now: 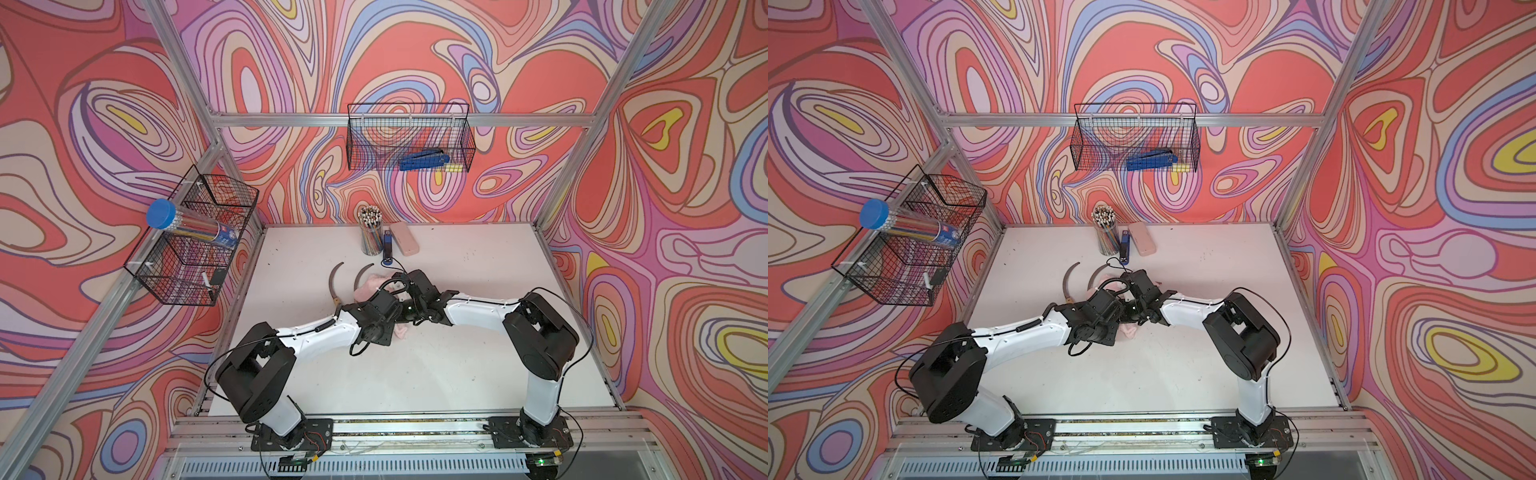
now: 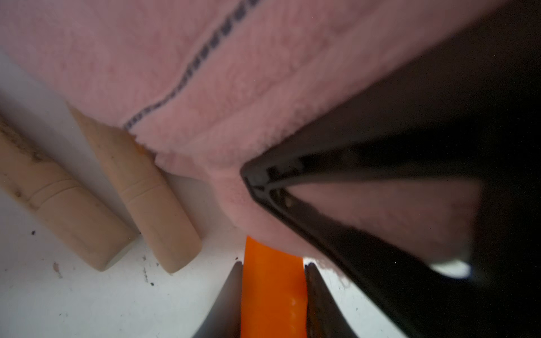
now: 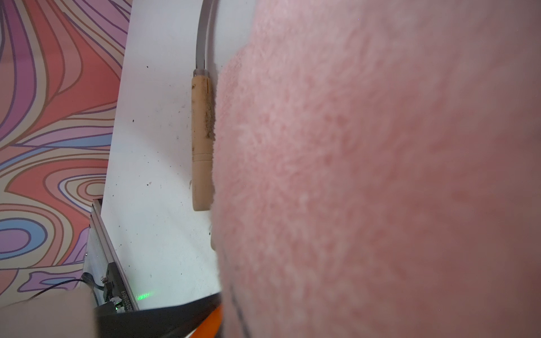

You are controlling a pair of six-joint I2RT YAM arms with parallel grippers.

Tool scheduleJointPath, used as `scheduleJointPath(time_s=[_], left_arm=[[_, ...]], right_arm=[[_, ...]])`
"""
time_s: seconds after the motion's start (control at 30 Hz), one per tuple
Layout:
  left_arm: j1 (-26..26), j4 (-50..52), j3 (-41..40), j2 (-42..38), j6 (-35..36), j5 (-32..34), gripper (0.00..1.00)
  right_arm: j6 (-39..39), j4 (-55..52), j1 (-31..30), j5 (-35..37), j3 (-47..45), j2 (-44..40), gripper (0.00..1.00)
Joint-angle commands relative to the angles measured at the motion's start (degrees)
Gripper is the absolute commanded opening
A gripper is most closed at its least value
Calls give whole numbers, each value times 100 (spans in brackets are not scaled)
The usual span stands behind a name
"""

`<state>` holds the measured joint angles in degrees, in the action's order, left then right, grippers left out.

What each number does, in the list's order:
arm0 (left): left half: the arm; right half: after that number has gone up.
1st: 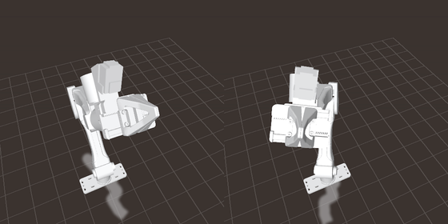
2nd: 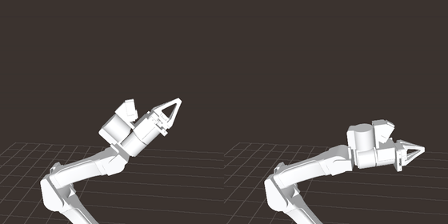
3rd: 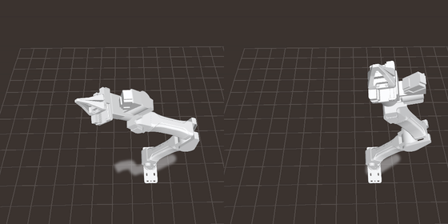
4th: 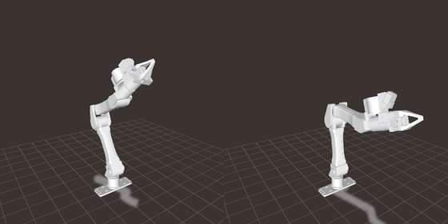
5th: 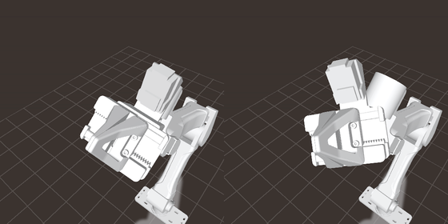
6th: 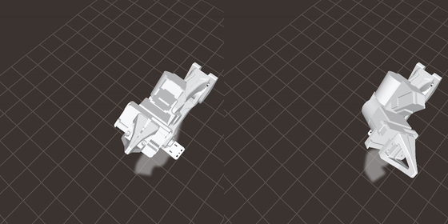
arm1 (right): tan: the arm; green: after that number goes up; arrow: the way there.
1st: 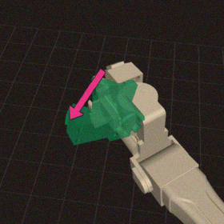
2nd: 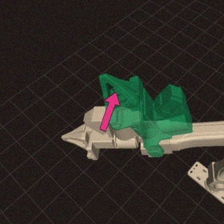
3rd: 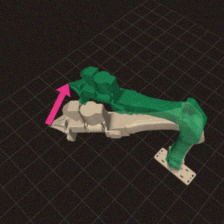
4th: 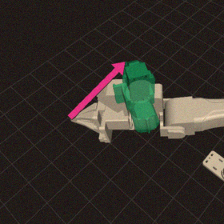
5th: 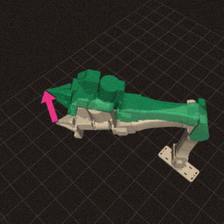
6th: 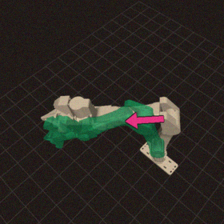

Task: Wipe small sickles with rags
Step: Wipe the small sickle.

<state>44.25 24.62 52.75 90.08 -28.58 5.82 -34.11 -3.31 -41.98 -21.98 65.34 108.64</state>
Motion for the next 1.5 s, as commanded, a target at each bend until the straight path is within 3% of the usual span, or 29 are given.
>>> scheduleJointPath(time_s=[0.0, 0.23, 0.43, 0.7, 0.9, 1.07, 1.23, 1.47], left_arm=[[22, -318, 81, -103, 58, 6, 0], [22, -309, 82, -91, 48, 16, 0], [22, -291, 69, -154, 47, 31, 0], [21, 0, 213, 23, -35, 391, 0], [13, 130, 356, 254, -70, 371, 0], [8, 61, 288, 190, -58, 303, 0], [14, -68, 226, 36, -1, 68, 0], [45, 35, 266, -59, 102, 95, 0]], right_arm=[[-6, -10, -38, -47, -57, 20, 0], [-206, -284, 948, 264, -80, 225, 0], [-42, -466, 1073, 552, -6, 146, 0], [160, -1145, 1099, 1447, 109, -1488, 0], [-24, -2006, 1596, 1989, 848, -2201, 0], [191, -1981, 1762, 3339, 833, -2741, 0], [350, -1605, 1862, 3875, 654, -2800, 0], [485, -1484, 1862, 3646, 746, -2187, 0]])
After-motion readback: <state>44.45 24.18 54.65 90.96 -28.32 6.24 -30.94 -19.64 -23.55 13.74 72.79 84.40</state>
